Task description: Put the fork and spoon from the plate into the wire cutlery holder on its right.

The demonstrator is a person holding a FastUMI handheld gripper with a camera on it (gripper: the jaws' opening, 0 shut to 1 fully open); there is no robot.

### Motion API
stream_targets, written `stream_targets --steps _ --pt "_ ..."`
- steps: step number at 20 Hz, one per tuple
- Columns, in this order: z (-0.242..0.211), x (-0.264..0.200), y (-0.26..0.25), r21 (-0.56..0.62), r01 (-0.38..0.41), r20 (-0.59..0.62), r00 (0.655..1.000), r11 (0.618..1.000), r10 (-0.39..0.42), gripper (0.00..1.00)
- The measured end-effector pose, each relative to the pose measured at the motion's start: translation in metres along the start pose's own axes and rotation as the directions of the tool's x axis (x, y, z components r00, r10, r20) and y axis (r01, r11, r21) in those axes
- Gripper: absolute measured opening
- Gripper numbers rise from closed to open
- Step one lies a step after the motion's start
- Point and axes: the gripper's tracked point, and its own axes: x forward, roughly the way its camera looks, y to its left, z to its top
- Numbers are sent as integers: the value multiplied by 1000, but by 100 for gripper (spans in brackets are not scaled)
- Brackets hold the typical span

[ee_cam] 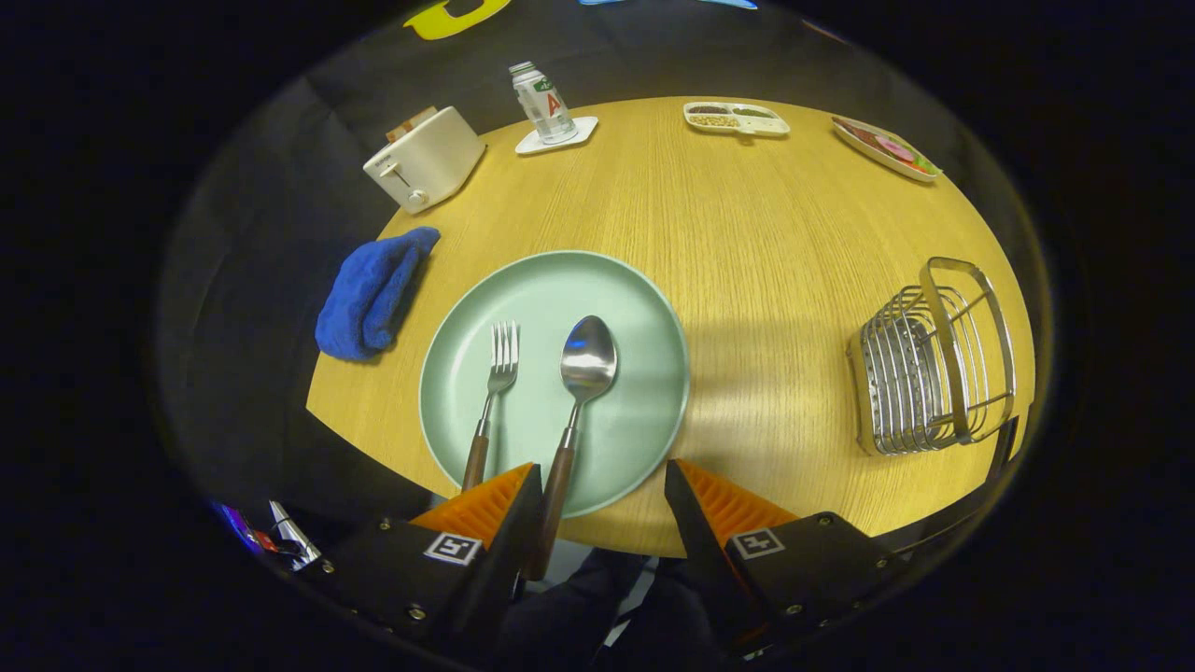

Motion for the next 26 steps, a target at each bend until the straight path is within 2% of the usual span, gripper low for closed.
stream_targets --steps 4,9,10,12,13,17,22,23,24,26 --pt "-6 4 1 -27 3 -20 1000 1000 -3 80" --pt "-31 10 15 60 -68 -136 988 996 75 80" --pt "-35 13 24 83 -111 -145 982 990 122 80" --pt "-41 10 30 139 -129 -174 973 982 153 47" --pt "-44 9 32 143 -138 -181 970 980 163 40" --pt "-51 7 37 192 -164 -216 955 967 205 40" --pt "-58 1 49 268 -234 -238 924 935 300 40" --pt "-59 5 35 301 -172 -241 938 938 250 23" --pt "-59 7 41 324 -200 -235 929 925 284 7" --pt "-57 4 40 320 -207 -224 932 925 286 7"
